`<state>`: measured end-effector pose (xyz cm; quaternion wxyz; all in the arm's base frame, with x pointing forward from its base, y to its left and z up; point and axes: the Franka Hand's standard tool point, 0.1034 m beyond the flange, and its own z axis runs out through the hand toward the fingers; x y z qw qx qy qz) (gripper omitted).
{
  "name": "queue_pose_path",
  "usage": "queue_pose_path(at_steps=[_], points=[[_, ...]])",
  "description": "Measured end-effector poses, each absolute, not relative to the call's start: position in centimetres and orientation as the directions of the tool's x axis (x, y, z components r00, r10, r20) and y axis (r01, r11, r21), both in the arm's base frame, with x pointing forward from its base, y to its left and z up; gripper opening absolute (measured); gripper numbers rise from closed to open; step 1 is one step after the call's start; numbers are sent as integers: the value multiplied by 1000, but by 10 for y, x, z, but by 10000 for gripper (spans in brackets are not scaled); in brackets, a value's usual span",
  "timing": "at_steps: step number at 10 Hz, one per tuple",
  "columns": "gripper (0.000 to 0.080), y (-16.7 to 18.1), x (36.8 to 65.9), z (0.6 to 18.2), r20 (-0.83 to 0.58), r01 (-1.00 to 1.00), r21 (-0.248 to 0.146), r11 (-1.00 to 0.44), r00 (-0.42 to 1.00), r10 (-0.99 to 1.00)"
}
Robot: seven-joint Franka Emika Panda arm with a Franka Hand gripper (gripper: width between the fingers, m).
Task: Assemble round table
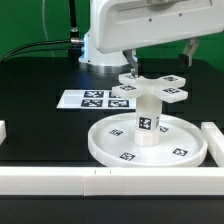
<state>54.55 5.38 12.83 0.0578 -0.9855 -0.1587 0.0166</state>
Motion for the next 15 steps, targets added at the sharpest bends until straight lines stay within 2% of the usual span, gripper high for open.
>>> queue_pose_path(at_steps=[1,3,5,9,11,13,15], points=[[649,53,545,128,-8,388,-116,-914,920,391],[649,50,546,126,10,661,-88,-745,748,663],[649,50,549,131,56,785,-30,-619,620,783],[649,44,548,129,48,900,-19,-436,437,898],[649,44,545,125,33,972,-4,-235,235,971],[649,45,543,121,19,989,-5,-150,150,989],[649,43,539,110,13,987,-20,-157,157,987]])
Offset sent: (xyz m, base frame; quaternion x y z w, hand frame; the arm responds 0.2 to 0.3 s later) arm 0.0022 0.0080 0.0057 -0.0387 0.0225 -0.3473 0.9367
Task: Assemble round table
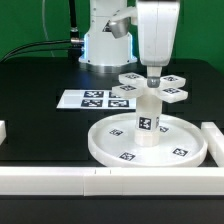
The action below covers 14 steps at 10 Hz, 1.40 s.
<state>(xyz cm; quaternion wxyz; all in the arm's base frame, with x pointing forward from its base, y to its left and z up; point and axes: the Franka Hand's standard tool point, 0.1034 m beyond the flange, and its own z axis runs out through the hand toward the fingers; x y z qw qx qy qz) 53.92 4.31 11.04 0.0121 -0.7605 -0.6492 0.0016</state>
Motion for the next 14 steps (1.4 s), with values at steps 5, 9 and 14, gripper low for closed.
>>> queue_pose_path(at_steps=[5,9,14], points=[[649,40,536,97,6,986,-39,-164,165,986],[443,37,536,98,6,983,-38,-178,178,984],[443,37,534,98,-12,817,-45,-576,576,818]])
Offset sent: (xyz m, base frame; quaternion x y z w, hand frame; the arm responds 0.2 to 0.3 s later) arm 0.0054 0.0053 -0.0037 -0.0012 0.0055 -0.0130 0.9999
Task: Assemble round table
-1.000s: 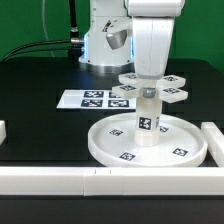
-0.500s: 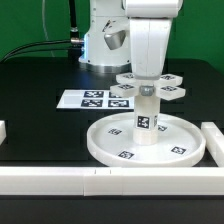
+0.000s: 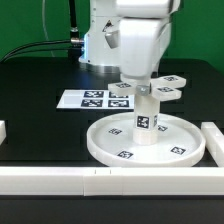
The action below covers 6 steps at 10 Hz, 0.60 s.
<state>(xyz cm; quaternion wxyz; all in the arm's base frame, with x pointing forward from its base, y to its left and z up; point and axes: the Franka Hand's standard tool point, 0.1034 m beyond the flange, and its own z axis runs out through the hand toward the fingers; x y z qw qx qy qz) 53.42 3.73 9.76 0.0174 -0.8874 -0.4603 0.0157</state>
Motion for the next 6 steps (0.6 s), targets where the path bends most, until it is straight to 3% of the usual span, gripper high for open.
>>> queue_pose_path(at_steps=[2,6], points=[[445,37,534,98,-16,667,-50,-743,744,668],[445,37,535,98,-21,488,-43,-872,872,489]])
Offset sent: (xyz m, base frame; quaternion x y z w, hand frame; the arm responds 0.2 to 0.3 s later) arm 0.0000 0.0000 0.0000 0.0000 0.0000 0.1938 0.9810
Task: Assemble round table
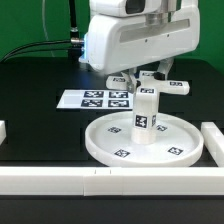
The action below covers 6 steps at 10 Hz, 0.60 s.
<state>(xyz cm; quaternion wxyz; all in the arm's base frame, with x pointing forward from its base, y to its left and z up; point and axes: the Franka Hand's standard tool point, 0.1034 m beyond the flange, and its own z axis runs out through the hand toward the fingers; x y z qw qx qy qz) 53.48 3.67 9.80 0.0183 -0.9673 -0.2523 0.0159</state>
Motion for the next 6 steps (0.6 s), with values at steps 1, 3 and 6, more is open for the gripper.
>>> queue_pose_path(at_steps=[1,3,6], points=[[445,37,535,98,-23,386,-46,-921,922,387],[445,41,535,98,-29,161,-56,-985,986,163],[445,40,534,97,-42,-143,-78,-987,989,-140]])
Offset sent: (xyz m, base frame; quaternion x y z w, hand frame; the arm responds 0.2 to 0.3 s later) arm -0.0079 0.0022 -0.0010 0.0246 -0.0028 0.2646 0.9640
